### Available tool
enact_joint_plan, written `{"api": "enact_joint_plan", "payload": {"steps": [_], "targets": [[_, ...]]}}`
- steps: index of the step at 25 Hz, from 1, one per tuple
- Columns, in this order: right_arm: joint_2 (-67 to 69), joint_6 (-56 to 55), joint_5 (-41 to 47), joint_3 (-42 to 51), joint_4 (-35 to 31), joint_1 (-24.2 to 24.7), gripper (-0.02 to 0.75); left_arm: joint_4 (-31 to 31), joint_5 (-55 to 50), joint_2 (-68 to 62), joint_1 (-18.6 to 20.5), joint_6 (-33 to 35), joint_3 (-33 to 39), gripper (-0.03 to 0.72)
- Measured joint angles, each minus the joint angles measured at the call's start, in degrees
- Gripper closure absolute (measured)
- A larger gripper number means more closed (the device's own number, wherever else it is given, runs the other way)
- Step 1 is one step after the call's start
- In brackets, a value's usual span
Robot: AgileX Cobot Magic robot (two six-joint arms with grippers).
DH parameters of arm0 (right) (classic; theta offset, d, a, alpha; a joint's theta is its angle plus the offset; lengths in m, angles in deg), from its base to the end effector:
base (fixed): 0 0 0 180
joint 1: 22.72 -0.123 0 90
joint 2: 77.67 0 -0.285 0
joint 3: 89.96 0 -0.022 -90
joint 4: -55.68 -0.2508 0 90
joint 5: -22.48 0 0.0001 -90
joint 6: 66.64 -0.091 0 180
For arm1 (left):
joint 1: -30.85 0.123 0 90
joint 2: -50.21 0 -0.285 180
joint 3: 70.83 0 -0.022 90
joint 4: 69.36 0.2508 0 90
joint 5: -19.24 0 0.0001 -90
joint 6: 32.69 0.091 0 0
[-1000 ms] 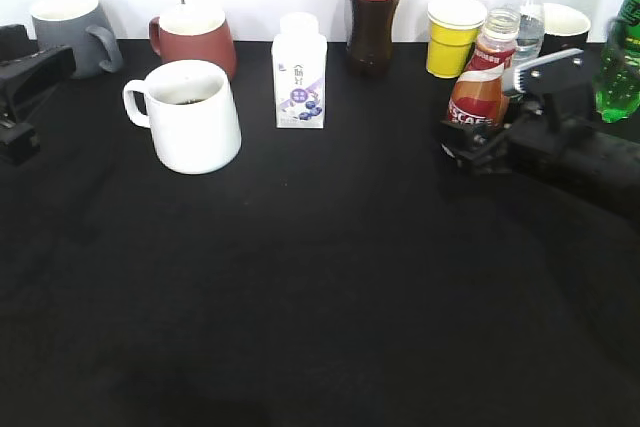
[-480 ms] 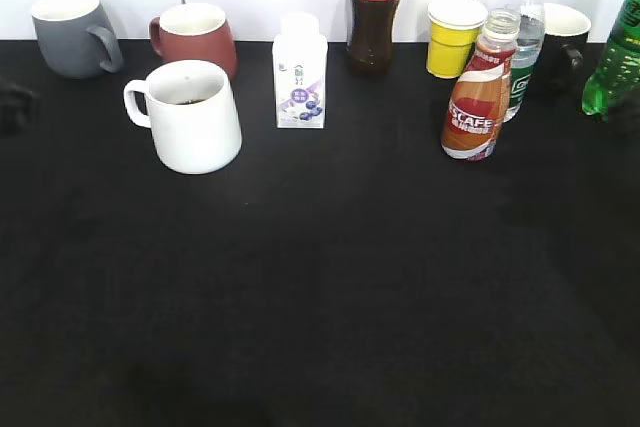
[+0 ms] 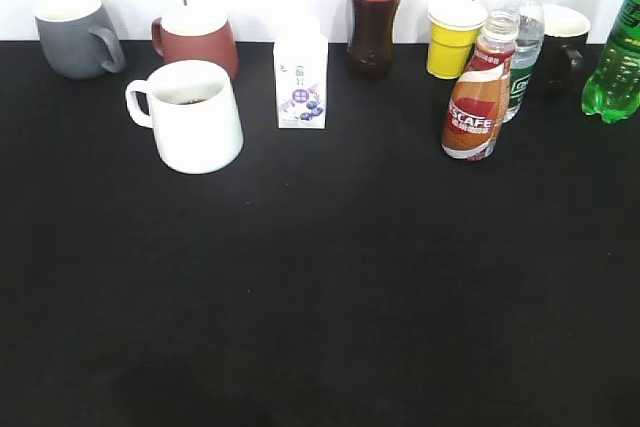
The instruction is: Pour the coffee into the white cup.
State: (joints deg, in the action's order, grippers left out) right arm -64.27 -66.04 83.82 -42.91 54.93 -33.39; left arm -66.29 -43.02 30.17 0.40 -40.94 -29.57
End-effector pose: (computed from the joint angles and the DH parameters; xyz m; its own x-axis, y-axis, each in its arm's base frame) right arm 0.0071 0.0024 0.2839 -0.5168 -0.1016 -0.8500 -0.1969 0.9804 0.0025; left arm 0.0172 -0.0051 0.3101 -0.5288 0.1733 -0.8308 0.4123 0.9081 -0.0730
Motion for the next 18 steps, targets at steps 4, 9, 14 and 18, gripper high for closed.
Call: {"api": "enact_joint_plan", "payload": {"steps": [4, 9, 14, 18], "targets": [[-3.48, -0.59, -1.51, 1.20, 0.75, 0.00, 0.162, -1.03, 0.82, 6.97, 0.00, 2.06, 6.14, 0.306], [-3.48, -1.40, -1.60, 1.20, 0.75, 0.00, 0.162, -1.30, 1.12, 6.97, 0.00, 2.15, 6.18, 0.306], [-3.53, -1.45, -1.64, 1.20, 0.75, 2.93, 0.162, -1.30, 1.12, 6.97, 3.68, 2.19, 6.18, 0.320], [-5.85, -1.45, -1.64, 1.21, 0.75, 8.14, 0.162, -1.48, 1.18, 7.10, 15.08, 2.19, 6.18, 0.394]]}}
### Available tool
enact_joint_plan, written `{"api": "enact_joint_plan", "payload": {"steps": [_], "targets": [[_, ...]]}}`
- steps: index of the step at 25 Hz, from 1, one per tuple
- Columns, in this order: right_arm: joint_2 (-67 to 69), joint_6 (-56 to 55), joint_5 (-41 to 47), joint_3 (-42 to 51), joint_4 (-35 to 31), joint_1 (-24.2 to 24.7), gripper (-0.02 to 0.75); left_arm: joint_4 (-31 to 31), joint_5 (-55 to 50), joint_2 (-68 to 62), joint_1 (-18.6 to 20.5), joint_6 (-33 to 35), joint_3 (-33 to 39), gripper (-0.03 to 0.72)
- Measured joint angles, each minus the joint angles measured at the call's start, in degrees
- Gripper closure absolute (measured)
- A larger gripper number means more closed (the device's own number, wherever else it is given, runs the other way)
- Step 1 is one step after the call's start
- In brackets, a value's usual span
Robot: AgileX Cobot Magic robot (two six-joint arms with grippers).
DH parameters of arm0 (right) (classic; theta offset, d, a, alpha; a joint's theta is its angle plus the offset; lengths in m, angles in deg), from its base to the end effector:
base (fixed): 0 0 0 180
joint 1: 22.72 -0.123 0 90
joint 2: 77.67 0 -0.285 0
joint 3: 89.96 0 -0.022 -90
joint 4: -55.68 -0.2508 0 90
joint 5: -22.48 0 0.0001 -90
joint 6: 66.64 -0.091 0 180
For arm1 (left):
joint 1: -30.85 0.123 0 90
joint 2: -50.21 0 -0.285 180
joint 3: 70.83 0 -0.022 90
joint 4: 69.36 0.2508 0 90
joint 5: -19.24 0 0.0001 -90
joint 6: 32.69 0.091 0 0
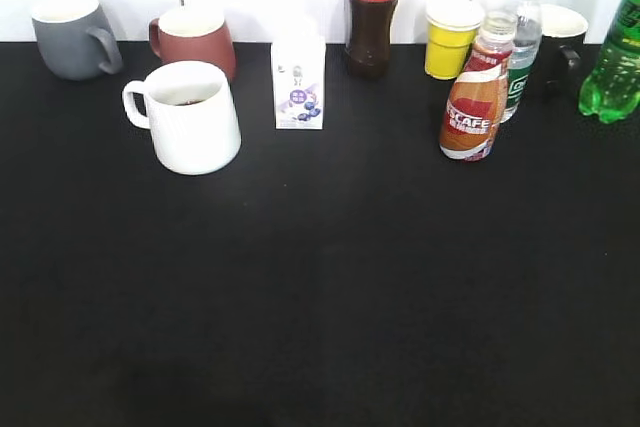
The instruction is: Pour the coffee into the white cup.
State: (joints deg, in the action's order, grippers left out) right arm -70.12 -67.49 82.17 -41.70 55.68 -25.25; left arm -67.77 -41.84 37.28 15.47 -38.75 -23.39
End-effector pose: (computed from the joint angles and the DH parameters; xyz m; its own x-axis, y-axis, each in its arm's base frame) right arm -0.0053 -0.0002 0.2803 -0.4307 -0.0042 -0.9025 -0.0378 0.9992 0.0134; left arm 0.0073 0.0003 0.2824 -0.5234 0.0484 -0.8507 0.1977 0.9780 -0.0661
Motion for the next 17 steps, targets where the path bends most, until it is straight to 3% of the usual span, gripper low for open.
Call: {"api": "enact_joint_plan", "payload": {"steps": [2, 4, 10, 13, 17], "targets": [[-0.07, 0.00, 0.00, 0.05, 0.00, 2.62, 0.162, 0.00, 0.00, 2.02, 4.68, 0.00, 0.06, 0.438], [-0.18, 0.00, 0.00, 0.05, 0.00, 4.74, 0.162, 0.00, 0.00, 3.68, 6.87, 0.00, 0.06, 0.456], [-0.24, 0.00, 0.00, 0.05, 0.00, 4.99, 0.162, -0.05, 0.00, 5.30, 18.82, 0.00, 0.08, 0.462], [-0.30, 0.00, 0.00, 0.11, 0.00, 5.05, 0.162, -0.04, 0.00, 5.54, 21.94, 0.00, 0.13, 0.462], [-0.35, 0.00, 0.00, 0.11, 0.00, 5.05, 0.163, -0.04, 0.00, 5.54, 22.04, 0.00, 0.13, 0.465]]}}
